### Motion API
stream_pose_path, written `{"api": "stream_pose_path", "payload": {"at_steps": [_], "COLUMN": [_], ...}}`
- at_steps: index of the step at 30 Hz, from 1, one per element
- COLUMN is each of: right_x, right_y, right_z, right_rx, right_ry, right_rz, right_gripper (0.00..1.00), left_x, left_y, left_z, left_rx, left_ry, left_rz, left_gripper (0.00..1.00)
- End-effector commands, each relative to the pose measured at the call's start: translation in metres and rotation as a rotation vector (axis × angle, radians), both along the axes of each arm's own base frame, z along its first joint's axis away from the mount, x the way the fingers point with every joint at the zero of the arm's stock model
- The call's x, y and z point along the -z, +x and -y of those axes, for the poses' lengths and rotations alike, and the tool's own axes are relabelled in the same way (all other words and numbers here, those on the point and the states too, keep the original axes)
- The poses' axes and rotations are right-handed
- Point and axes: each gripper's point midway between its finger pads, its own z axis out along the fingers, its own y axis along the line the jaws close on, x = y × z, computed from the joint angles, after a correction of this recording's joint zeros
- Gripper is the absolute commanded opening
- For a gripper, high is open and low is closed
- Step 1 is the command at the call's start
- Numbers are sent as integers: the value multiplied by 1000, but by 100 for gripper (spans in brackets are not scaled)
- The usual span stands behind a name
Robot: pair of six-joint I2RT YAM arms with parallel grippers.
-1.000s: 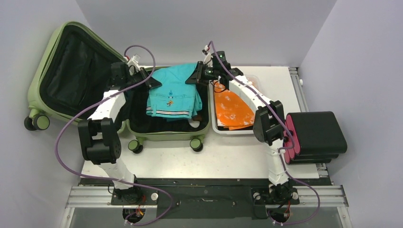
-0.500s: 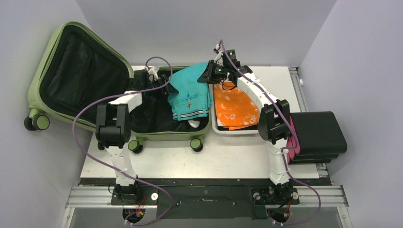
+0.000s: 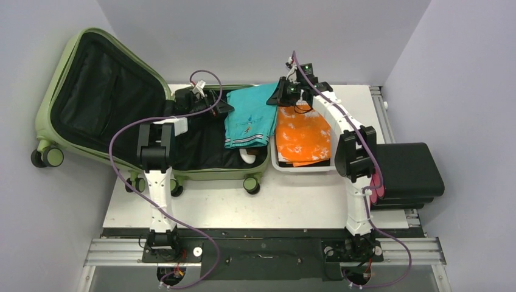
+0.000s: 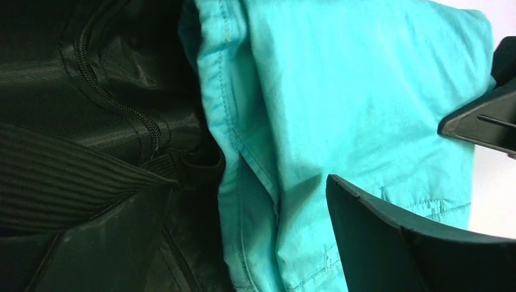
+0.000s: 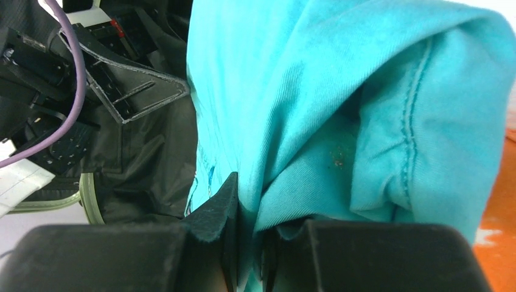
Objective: Open, take out, and arrange the luggage
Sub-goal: Pick up the clothes from the luggage.
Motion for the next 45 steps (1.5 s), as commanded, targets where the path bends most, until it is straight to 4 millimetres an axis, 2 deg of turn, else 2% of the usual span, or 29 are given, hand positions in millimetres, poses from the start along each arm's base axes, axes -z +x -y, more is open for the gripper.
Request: {"api": "stream_pose_path", "payload": {"at_steps": [1,5,13,21,24,31,36,38,39,43,45], "right_x": [-33,-34,1,25,32,45,48,47,45,43,44], "right_y": [29,36,56,68,67,67,65,64,64,63,63], "right_z": [31,47,69,93,96,95,89,87,87,86,87], "right_rx": [63,91,129,152,145,135,125,122,122,120,123], "right_ry": [-1,-8,-19,-32,-34,-50,-44,-42,-42,-46,-49], "right_rz": [140,145,99,70,55,39,30,33,36,40,36], "right_gripper": [0,0,0,0,0,0,0,0,0,0,0], "left_x": [-12,-11,-23,-9,-5,-17,4,5,0,-19,-40], "left_y": [3,-3,-13,-14,-14,-21,-20,-22,-23,-30,-37], "left_z": [7,13,38,42,44,55,53,53,54,57,60], "left_rx": [49,73,152,131,136,164,106,106,114,130,156], "left_ry": [-109,-133,-232,-225,-231,-290,-235,-248,-259,-302,-323], "left_rz": [40,34,42,11,6,28,-18,-35,-10,-2,32], "left_gripper": [96,96,96,96,96,96,96,98,98,82,76]}}
